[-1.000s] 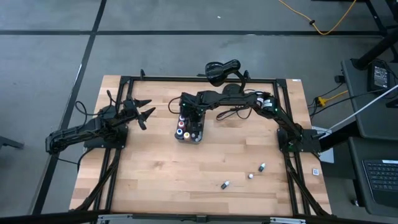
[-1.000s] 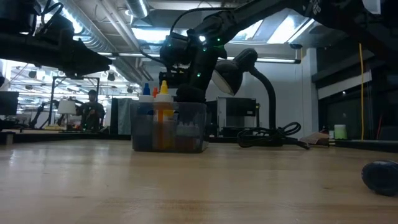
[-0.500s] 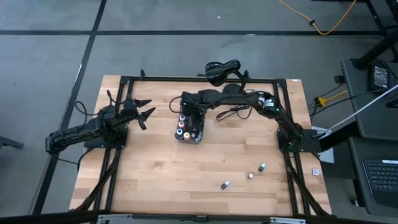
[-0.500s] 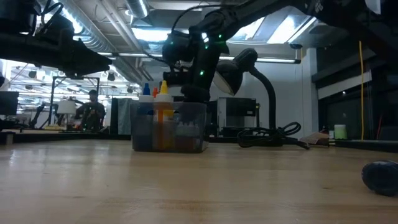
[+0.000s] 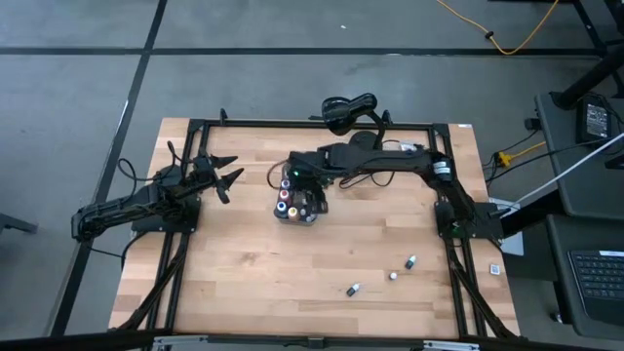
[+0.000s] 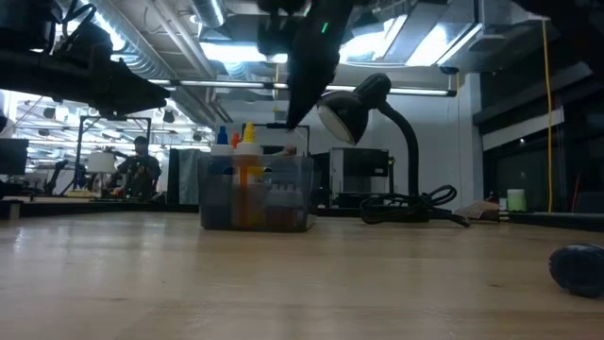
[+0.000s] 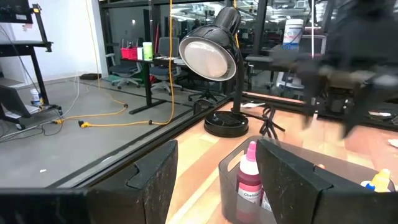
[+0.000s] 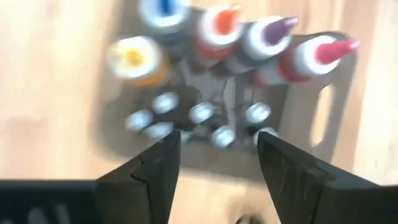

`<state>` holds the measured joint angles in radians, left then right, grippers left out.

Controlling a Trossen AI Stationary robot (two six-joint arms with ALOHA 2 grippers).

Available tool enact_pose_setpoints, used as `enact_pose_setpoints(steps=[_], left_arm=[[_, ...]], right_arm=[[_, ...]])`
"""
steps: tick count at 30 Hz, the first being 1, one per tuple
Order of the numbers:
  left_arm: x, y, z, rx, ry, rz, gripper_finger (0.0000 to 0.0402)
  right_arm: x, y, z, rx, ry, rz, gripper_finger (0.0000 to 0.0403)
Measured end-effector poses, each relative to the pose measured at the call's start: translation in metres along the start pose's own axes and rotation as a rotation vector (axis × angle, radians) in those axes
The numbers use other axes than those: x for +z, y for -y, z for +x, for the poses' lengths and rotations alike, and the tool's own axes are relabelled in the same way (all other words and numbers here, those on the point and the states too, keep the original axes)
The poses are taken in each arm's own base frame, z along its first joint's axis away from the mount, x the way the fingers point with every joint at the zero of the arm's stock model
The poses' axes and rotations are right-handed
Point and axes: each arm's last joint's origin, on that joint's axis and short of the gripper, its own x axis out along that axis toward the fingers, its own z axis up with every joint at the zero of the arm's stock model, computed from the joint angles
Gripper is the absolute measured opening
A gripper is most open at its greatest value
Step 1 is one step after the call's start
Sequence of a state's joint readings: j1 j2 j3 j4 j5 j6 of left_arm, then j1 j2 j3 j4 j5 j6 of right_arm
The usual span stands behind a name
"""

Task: Pick & Place food coloring
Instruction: Put the right small black food coloring bottle into the gray transparent bin

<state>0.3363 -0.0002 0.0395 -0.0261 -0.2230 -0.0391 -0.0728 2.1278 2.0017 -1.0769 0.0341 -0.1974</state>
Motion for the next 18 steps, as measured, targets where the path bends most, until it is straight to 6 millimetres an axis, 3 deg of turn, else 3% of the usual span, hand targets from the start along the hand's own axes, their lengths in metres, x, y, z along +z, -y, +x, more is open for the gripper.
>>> enact_pose_setpoints(steps=[10, 18], left_arm=[[0.0, 0.0, 0.0, 0.0, 0.0, 0.0, 0.0212], [0.0, 0.0, 0.0, 0.0, 0.0, 0.0, 0.0212]], right_arm=[[-0.012, -0.092, -0.08, 0.079, 0.02, -0.014, 0.0253], [-0.039, -0.155, -0.117, 0.034, -0.045, 0.08, 0.0291]])
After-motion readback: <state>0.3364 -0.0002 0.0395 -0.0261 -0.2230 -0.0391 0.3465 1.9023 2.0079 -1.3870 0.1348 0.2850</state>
